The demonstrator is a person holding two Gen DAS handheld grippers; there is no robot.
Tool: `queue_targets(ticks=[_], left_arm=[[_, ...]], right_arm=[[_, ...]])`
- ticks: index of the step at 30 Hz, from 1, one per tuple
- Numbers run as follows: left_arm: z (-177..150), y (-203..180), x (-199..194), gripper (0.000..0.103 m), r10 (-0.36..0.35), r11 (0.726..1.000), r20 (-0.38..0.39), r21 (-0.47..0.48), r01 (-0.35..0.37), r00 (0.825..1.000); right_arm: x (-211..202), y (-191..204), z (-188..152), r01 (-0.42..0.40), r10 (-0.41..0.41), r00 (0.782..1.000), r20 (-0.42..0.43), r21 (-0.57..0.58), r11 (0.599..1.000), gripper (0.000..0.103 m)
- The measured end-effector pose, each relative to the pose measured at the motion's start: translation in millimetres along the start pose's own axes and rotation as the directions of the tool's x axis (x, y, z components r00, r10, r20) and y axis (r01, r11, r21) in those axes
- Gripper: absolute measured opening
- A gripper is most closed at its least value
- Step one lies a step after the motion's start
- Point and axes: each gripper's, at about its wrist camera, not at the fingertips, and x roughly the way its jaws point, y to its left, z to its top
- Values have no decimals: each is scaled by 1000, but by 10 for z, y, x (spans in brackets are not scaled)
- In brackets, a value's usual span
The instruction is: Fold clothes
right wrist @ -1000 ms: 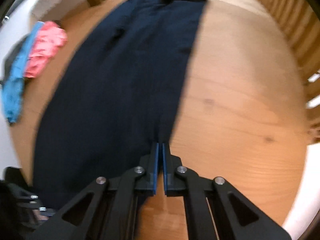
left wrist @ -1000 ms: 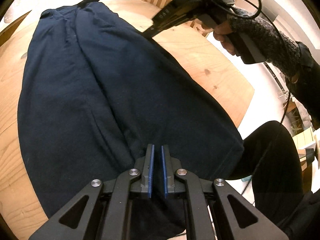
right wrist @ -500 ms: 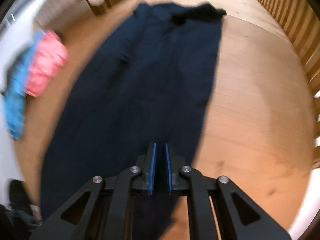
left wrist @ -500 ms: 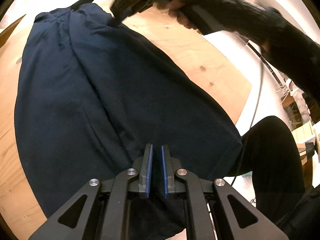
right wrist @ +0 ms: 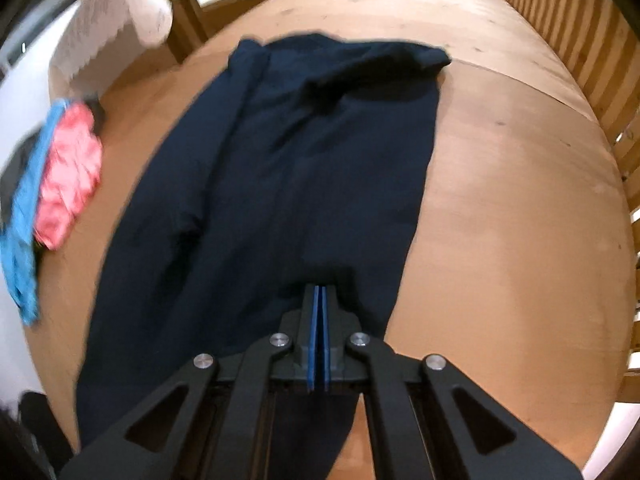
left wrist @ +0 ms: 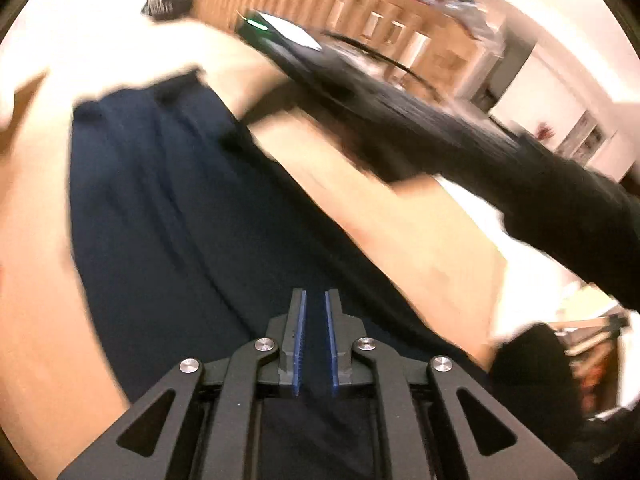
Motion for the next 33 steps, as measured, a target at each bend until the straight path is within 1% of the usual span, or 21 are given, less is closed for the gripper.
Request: queue_targets(ticks=[3,6,8,9,11,12,13,15,17,19,20,21,22,23,25,26,28,29,31,32,33], left_arm=[[544,457,353,6,52,998,7,33,-52,999],[828,741,764,8,10,999,-30,40,-8,1000],[878,872,1029,9,24,999,-74,25,-22,997],[858,941,1073,1,25,1000,-81,19,-24,996],[831,1070,1127,2,25,1000,-89,5,-24,996],[844,1110,1079,1,18,1000,-77,-8,-19,997],[856,1150,1031,0,11,1000,-65,-22,-13,998],[986,1212,946,0,4,999,-20,-34,-5,1000],[1144,1221,962,0,12,1000,16,-22,-11,1000],[1281,1224,1066,1,-7,1000,35,-11,7,999],[1293,1246,1154,5,2,1000,12,-6,-2,1000],[1288,1283,1277,6,38,999,-35,2,-38,999],[1270,1311,1387,6,74,997,-81,13,-73,994],[1233,1325,1422,6,95,995,-96,26,-92,991],[1225,1364,1339,5,86,996,-74,12,-86,994],[1258,1382,1283,5,80,997,-50,0,-80,996],[1356,1408,1233,2,54,998,-12,-13,-55,998],[1436,1411,1237,3,33,999,4,-14,-33,999],[1642,1416,1314,3,-14,1000,34,-10,14,999],[1734,1397,1385,3,-24,1000,38,-4,25,999],[1813,1395,1475,8,-20,1000,31,0,20,999]], right_arm=[[40,-95,107,-23,22,1000,2,15,1000,1],[204,-30,252,-3,2,999,-34,-36,999,1],[211,-62,301,19,-22,999,-44,-67,998,0],[189,-116,314,31,-34,998,-46,-68,997,0],[128,-268,335,54,-57,997,-47,-46,997,0],[80,-343,360,37,-38,999,-36,-21,999,0],[18,-393,413,-3,3,1000,-6,5,1000,0],[-34,-398,552,-47,46,998,50,10,999,0],[86,-344,703,-50,50,997,55,7,999,0],[209,-314,768,-60,60,998,29,-3,998,0],[268,-303,785,-66,66,998,12,-8,998,0],[321,-309,799,-42,42,999,-4,-19,999,0],[370,-329,807,11,-12,1000,-19,-33,999,0],[377,-379,822,38,-38,999,-21,-29,999,0],[314,-534,862,42,-42,999,-3,19,999,1],[283,-611,882,43,-44,999,6,42,998,1],[200,-685,962,0,-4,999,51,74,997,1],[156,-690,990,-22,16,997,69,76,997,1],[186,-637,1085,-38,34,997,70,59,998,1],[219,-606,1145,-44,41,997,68,51,998,1],[241,-582,1197,-48,45,997,65,49,998,1]])
